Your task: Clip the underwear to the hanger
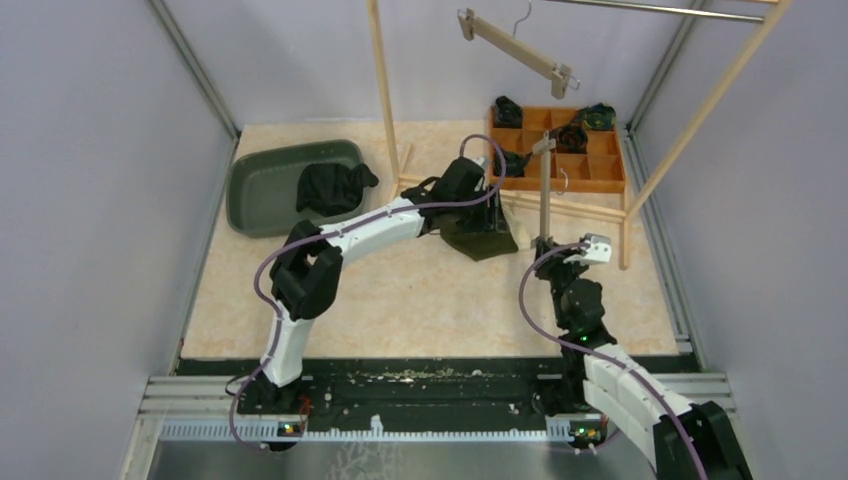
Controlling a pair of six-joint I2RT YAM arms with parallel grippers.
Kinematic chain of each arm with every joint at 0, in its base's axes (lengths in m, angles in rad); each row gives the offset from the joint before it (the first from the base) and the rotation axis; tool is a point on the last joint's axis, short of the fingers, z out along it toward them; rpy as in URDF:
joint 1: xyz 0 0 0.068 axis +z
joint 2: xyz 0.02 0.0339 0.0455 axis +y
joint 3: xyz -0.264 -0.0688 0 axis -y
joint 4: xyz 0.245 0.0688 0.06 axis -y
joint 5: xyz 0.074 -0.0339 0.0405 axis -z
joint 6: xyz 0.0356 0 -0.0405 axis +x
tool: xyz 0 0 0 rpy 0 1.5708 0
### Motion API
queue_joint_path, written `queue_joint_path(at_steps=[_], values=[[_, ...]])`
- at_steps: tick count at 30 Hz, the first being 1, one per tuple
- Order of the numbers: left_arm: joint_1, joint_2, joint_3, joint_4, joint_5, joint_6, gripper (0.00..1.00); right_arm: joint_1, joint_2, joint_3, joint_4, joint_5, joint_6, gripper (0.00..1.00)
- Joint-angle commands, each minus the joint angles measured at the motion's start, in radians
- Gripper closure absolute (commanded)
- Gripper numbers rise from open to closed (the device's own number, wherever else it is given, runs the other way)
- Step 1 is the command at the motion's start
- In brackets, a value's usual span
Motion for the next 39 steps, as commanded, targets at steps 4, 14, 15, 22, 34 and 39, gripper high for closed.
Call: queue_joint_path(at_steps=[4,14,15,22,34,39], values=[[-0.021,-0.060,-0.227,0.157,0.009,-0.052,0.40,-0.029,-0.011,0.087,-0.054,0.017,0.040,1.00],[-0.037,0.030,-0.156,0.163,0.003,-0.052,0.40,-0.035,-0.044,0.092,-0.076,0.002,0.031,1.00],[-0.037,0.037,-0.155,0.171,0.002,-0.051,0.40,-0.035,-0.048,0.094,-0.082,0.001,0.029,1.00],[-0.028,0.101,-0.132,0.178,0.002,-0.051,0.40,-0.037,-0.059,0.102,-0.102,-0.006,0.024,1.00],[0.075,-0.006,-0.365,0.202,0.026,-0.067,0.41,-0.040,-0.014,0.091,-0.061,-0.027,0.032,1.00],[0.103,-0.094,-0.443,0.202,0.020,-0.054,0.41,-0.040,0.040,0.094,-0.032,-0.077,0.031,1.00]])
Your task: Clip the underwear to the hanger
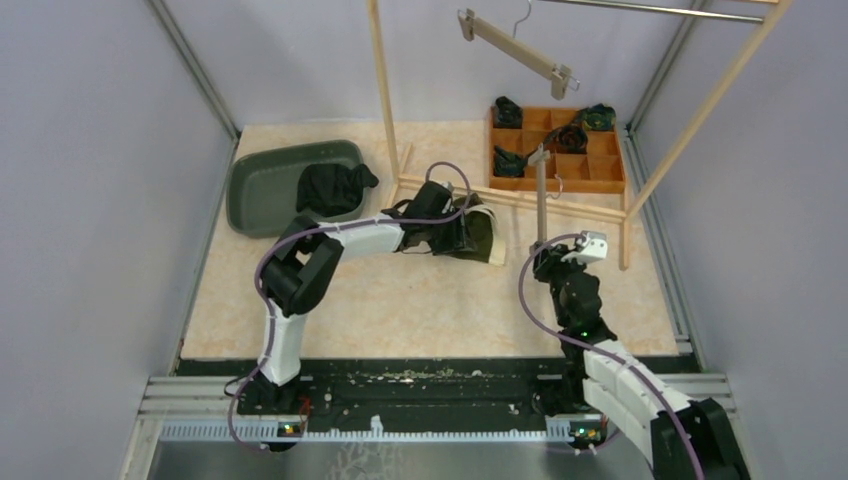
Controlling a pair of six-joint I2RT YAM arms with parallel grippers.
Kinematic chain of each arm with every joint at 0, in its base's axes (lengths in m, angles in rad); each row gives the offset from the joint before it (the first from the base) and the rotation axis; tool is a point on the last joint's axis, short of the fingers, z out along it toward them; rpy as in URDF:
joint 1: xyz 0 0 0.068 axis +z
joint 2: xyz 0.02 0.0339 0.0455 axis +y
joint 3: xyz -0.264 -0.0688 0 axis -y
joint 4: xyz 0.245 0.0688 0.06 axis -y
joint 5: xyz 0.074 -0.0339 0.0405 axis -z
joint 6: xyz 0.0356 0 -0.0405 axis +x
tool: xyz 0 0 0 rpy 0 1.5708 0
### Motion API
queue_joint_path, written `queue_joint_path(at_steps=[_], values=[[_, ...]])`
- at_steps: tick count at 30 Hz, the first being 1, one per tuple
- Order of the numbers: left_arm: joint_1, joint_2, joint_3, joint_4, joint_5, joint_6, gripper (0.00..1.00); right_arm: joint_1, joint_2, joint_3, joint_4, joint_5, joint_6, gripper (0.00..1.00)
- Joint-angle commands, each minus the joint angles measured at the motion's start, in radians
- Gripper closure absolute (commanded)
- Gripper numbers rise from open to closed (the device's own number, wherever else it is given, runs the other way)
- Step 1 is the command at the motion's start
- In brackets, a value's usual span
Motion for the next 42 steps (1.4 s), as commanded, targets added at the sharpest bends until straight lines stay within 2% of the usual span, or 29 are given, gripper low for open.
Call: queue_joint_path(at_steps=[1,8,18,23,28,35,42], values=[[0.022,-0.084,-0.060,-0.029,-0.015,0.021,0.41,-0.005,0.046,0.059,0.117,-0.071,0.003,1.00],[0.012,-0.146,0.028,-0.044,0.017,0.030,0.40,-0.005,0.162,0.048,0.250,-0.133,0.061,1.00],[-0.001,-0.013,0.251,-0.101,0.051,0.059,0.40,-0.005,0.400,0.013,0.605,-0.144,0.081,1.00],[-0.020,0.065,0.349,-0.168,0.057,0.077,0.40,-0.005,0.403,0.021,0.590,-0.120,0.092,1.00],[-0.027,0.099,0.398,-0.259,0.035,0.084,0.40,-0.017,0.312,0.034,0.474,-0.088,0.067,1.00],[-0.035,0.114,0.405,-0.293,-0.005,0.078,0.39,-0.049,0.215,0.017,0.405,-0.094,0.068,1.00],[-0.047,0.181,0.498,-0.362,-0.056,0.074,0.39,-0.052,0.133,-0.001,0.360,-0.096,0.076,1.00]])
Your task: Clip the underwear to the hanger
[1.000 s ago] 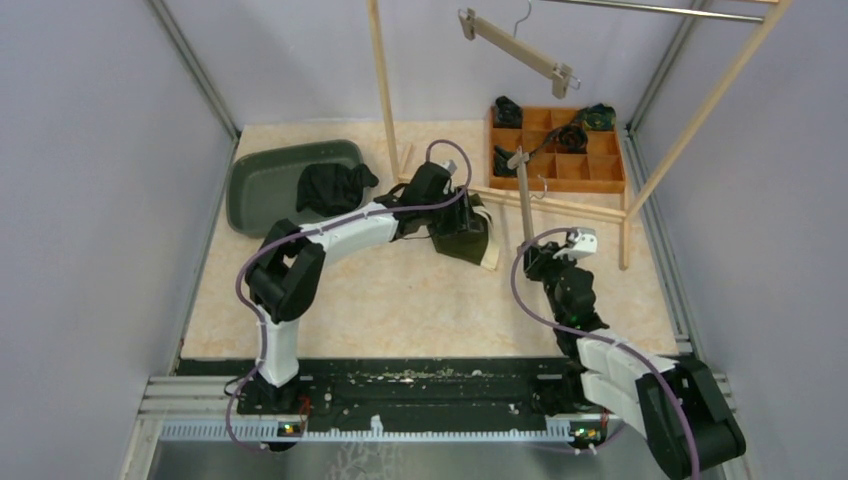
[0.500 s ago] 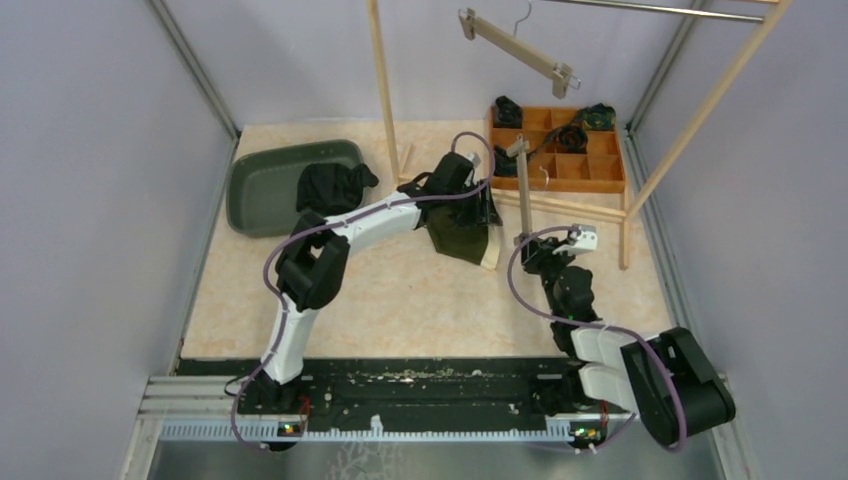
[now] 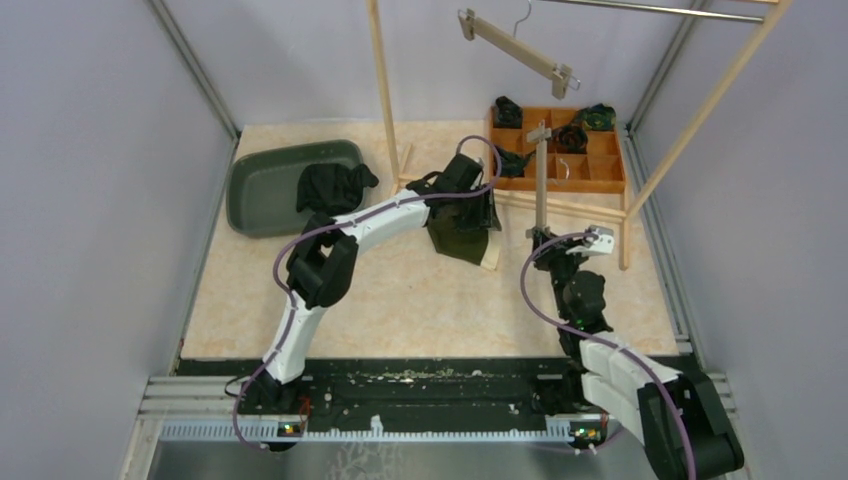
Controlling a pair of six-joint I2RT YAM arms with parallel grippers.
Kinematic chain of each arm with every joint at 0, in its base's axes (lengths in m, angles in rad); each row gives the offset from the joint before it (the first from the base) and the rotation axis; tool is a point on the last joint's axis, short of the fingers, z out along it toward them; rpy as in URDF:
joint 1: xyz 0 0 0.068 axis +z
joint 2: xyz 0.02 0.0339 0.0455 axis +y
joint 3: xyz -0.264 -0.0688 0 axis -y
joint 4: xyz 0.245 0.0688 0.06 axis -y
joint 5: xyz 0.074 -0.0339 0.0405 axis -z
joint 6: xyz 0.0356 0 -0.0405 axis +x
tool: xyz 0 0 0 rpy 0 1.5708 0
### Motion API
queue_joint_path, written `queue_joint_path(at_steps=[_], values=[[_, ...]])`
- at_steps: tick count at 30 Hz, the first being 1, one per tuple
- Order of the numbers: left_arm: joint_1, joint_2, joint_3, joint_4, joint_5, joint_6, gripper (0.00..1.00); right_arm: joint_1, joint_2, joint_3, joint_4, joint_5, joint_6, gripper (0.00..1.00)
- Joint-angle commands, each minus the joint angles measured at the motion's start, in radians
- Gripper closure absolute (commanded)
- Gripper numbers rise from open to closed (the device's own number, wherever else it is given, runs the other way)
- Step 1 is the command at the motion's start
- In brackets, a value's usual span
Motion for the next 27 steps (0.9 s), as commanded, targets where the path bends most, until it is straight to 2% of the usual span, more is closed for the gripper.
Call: queue_joint_path(at_steps=[1,16,27], values=[[-0.012,0.049,0.067,-0.055,-0.053,0.005,0.39,-0.006,-0.065,-0.003,0.018,0.002,0.000,1.00],[-0.015,0.143,0.162,-0.085,-0.086,-0.023,0.39,-0.014,-0.199,-0.043,-0.066,0.002,0.012,1.00],[-0.020,0.181,0.206,-0.095,-0.094,-0.032,0.40,-0.023,-0.205,-0.055,-0.061,-0.002,0.023,1.00]])
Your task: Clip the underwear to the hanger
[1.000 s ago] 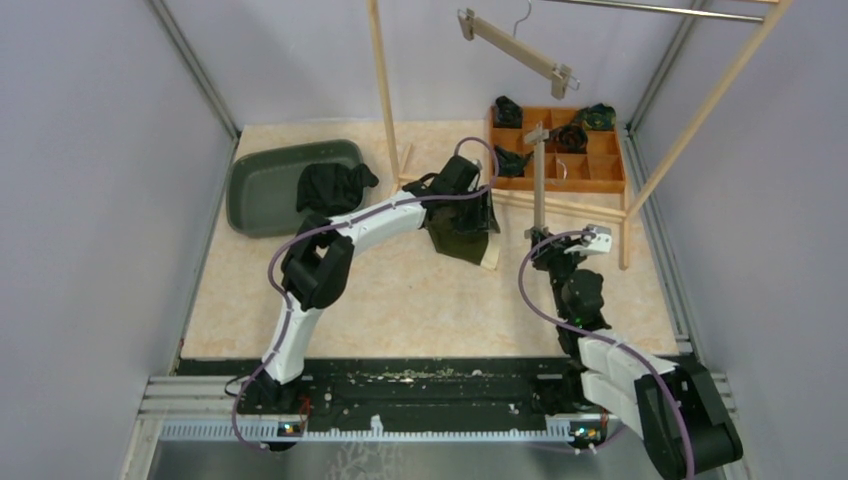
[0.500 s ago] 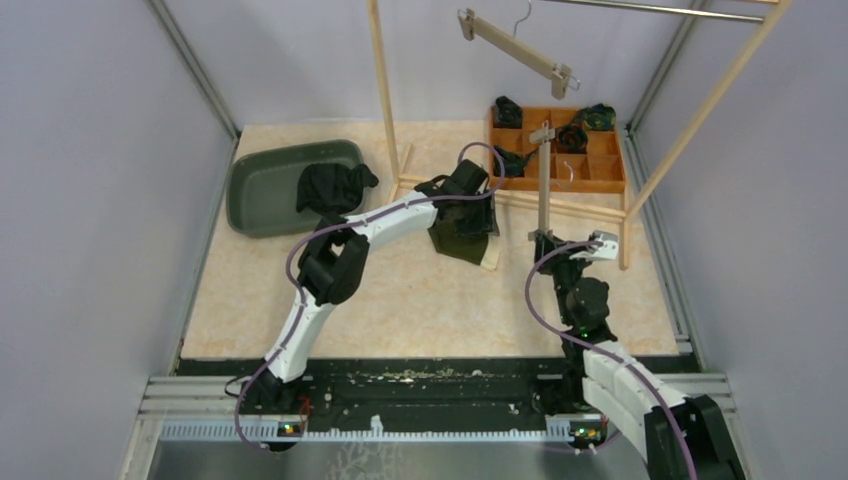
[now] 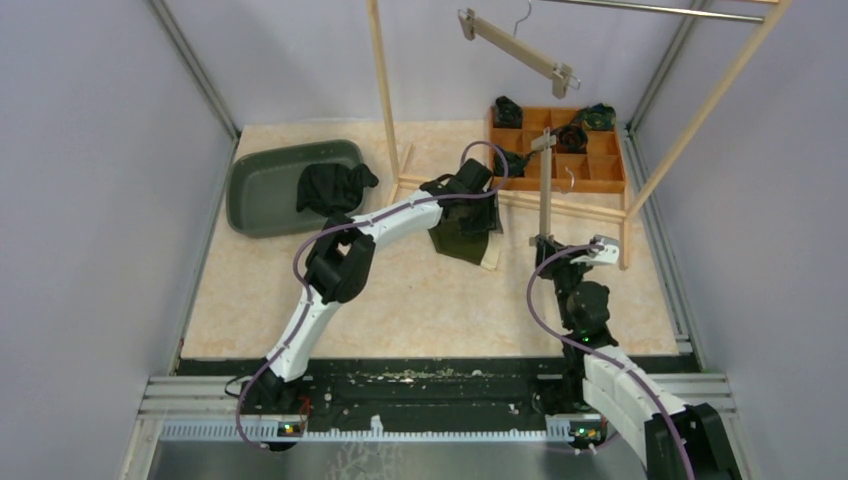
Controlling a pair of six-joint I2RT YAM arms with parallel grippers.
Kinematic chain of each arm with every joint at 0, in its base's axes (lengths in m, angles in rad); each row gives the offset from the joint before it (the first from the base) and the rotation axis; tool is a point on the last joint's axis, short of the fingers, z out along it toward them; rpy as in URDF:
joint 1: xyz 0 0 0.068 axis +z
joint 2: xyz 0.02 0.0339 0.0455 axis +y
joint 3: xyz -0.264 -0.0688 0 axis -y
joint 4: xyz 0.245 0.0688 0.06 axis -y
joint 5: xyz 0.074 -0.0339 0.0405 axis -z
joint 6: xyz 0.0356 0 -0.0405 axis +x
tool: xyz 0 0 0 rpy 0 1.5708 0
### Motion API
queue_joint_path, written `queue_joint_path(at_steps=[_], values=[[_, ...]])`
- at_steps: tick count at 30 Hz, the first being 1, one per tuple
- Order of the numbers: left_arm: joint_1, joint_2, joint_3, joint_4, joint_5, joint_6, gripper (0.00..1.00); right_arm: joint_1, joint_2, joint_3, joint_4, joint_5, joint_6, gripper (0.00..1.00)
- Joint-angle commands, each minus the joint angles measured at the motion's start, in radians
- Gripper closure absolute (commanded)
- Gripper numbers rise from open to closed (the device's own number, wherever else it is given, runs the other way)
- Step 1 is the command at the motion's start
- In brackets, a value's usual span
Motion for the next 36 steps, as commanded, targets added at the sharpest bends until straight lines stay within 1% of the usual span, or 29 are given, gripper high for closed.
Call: queue_joint_path(at_steps=[1,6,9,11,13,17,21,24,25,30,36], values=[[-0.006,0.029,0.042,-0.013,-0.010,-0.011,0.40,-0.013,-0.014,0.002,0.067,-0.003,0.014,1.00],[-0.008,0.041,0.055,-0.005,0.001,-0.015,0.45,-0.016,-0.007,-0.002,0.069,-0.004,0.013,1.00],[-0.008,0.042,0.056,-0.004,0.004,-0.016,0.50,-0.018,0.003,-0.002,0.074,-0.012,0.013,1.00],[-0.008,0.034,0.047,0.001,0.006,-0.014,0.58,-0.018,0.022,-0.002,0.088,-0.024,0.014,1.00],[-0.008,0.023,0.034,0.008,0.006,-0.015,0.60,-0.018,0.047,0.001,0.104,-0.044,0.018,1.00],[-0.008,0.003,0.008,0.026,0.009,-0.010,0.71,-0.017,0.132,0.013,0.165,-0.119,0.016,1.00],[-0.008,-0.008,-0.001,0.031,0.020,-0.005,0.87,-0.016,0.224,0.015,0.248,-0.149,0.030,1.00],[-0.008,-0.026,-0.016,0.043,0.031,-0.006,0.99,-0.018,0.288,0.006,0.345,-0.167,0.032,1.00],[-0.007,-0.031,-0.021,0.047,0.034,-0.006,1.00,-0.017,0.305,0.006,0.365,-0.173,0.032,1.00],[-0.005,-0.059,-0.041,0.055,0.041,-0.001,1.00,-0.016,0.399,0.020,0.454,-0.219,0.023,1.00],[-0.006,-0.091,-0.060,0.066,0.049,-0.001,1.00,-0.017,0.539,0.020,0.611,-0.282,0.028,1.00]])
